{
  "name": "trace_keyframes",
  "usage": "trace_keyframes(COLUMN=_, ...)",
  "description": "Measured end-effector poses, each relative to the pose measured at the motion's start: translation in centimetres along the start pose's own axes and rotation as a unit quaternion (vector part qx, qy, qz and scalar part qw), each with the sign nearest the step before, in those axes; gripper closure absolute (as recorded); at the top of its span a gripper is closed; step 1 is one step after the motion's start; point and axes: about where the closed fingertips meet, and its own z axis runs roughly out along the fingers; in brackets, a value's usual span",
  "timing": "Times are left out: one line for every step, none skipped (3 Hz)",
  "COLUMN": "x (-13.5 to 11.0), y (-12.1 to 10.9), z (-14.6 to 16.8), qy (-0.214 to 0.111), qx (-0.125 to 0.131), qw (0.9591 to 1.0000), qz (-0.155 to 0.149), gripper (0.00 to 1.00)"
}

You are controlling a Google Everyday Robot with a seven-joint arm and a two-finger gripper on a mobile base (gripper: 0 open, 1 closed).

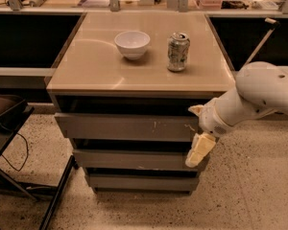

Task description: Open top drawer

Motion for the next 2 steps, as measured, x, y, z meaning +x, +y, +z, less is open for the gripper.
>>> trace_keyframes(x=-0.3, y=0.6, z=1.7, qy=0.056, qx=0.048, qw=0.9972, qz=-0.012, gripper=0.00)
trace_keyframes(x=1.6, y=1.0, z=3.6, qy=0.086, qx=0.070, qw=0.9939, qz=-0.004, gripper=0.00)
